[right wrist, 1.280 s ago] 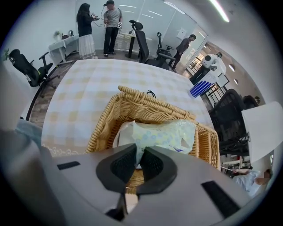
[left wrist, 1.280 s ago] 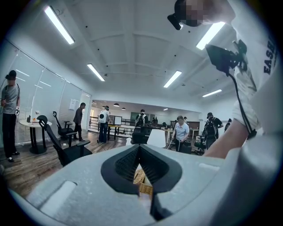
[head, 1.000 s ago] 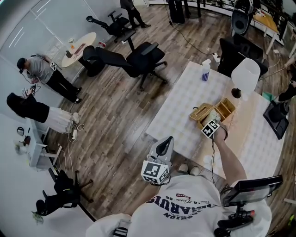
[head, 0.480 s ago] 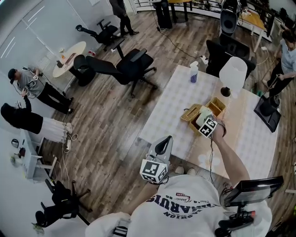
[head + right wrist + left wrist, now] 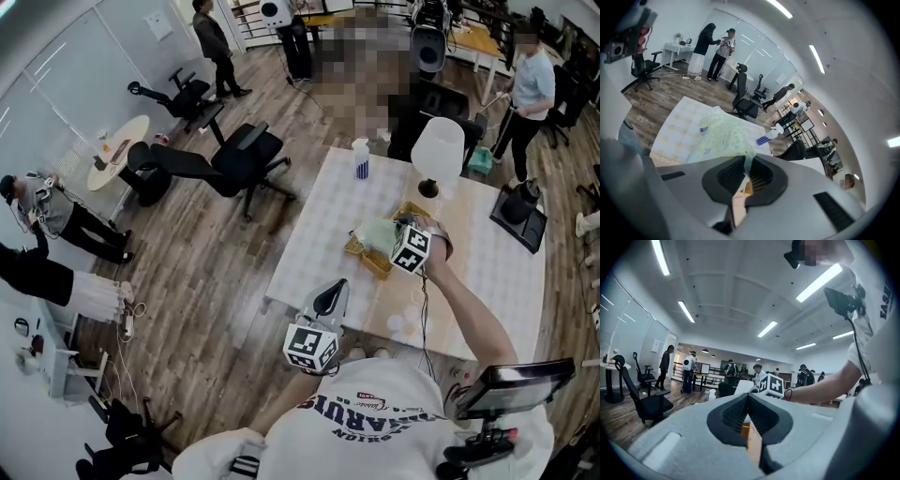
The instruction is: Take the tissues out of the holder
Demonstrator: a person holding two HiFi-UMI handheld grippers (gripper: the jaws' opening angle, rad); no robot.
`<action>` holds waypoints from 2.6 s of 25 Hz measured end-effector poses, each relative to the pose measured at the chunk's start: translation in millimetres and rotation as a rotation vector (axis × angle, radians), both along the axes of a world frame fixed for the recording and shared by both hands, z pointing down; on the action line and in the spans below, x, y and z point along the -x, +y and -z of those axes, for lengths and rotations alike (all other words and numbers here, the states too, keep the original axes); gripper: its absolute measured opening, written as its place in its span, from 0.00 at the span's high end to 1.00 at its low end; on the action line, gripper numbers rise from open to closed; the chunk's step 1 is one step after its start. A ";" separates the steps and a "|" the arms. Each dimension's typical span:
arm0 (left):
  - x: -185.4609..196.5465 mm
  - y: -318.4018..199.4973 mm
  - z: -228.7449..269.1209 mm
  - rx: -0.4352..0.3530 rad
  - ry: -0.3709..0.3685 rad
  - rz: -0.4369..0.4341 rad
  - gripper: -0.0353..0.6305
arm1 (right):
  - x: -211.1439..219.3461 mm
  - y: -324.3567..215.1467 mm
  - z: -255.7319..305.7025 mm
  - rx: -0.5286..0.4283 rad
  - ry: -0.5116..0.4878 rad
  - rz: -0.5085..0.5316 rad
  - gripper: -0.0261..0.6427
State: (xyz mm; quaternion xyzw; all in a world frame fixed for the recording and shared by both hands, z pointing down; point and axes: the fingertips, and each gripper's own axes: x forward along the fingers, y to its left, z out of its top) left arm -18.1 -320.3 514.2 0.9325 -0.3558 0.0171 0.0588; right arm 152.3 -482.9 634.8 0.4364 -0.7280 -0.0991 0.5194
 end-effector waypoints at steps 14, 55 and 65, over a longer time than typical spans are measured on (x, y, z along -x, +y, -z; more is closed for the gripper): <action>-30.0 18.1 10.4 0.010 0.015 -0.091 0.94 | -13.7 17.3 181.0 -0.209 0.044 0.057 0.96; -146.0 66.5 -13.4 0.070 -0.001 -0.509 0.94 | -216.8 168.1 165.8 -0.151 0.091 -0.435 0.96; -209.8 116.9 -3.0 0.059 -0.002 -0.731 0.94 | -295.4 265.1 161.6 -0.123 0.104 -0.659 0.96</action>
